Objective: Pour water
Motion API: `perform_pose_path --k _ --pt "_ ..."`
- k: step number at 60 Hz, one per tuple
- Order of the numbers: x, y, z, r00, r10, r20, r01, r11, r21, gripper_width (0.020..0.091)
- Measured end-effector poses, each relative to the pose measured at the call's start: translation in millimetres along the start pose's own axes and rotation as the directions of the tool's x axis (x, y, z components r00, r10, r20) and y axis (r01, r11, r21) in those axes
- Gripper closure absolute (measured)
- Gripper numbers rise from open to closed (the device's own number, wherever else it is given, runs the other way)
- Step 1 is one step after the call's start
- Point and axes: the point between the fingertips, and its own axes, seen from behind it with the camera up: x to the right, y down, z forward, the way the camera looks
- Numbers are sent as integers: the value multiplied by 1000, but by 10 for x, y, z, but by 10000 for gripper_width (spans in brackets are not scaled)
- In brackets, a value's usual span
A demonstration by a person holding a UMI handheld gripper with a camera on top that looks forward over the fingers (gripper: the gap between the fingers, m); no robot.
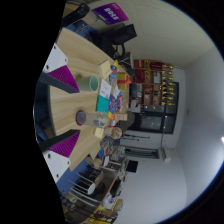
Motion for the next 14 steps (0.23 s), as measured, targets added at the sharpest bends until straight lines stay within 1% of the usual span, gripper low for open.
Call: perform_pose_path --k 4,7,14 --pt "-166 -10 -524 999 39 -8 -39 999 -3 270" --pt "-328 -4 -878 998 69 6 -69 998 -14 269" --pt "-587 -4 -1501 995 96 9 -96 995 -27 265"
